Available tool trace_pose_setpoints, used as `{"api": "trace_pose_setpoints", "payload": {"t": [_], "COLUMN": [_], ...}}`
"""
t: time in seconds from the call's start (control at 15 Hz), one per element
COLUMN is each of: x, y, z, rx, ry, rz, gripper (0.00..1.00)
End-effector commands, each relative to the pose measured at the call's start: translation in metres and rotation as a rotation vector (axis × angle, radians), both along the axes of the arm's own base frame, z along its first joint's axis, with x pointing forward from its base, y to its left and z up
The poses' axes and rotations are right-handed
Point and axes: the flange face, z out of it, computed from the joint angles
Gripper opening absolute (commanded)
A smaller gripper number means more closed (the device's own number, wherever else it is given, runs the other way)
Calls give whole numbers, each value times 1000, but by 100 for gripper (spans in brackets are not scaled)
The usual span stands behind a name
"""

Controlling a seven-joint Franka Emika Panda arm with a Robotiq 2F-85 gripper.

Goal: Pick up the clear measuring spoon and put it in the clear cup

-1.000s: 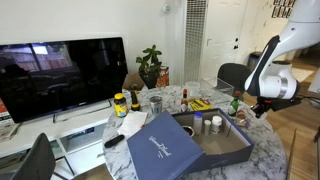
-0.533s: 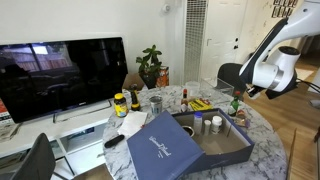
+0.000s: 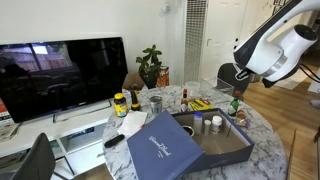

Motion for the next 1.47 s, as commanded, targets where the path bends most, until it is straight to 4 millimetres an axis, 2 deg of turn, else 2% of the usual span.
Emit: {"api": "trace_pose_setpoints", "payload": {"t": [0.0,0.13,0.27,0.33,0.53,0.73,0.8,0.93,1.13,1.27,1.4], "x": [5,13,14,17,17,17,26,76,130,158,183], "y": [28,24,13,25,11,12,10,11,7,-8,-32], "z": [4,-1,-22,-11,-21,-21,-17,-18,-36,-52,-42], "rx": [93,154,225,172,209,208,202,145,77,36,-29], "ry": [40,66,114,90,113,114,104,129,213,278,313], "rz": [181,279,355,300,338,342,350,455,628,701,725], "gripper": [1,1,1,4,4,1,1,1,1,1,1]}}
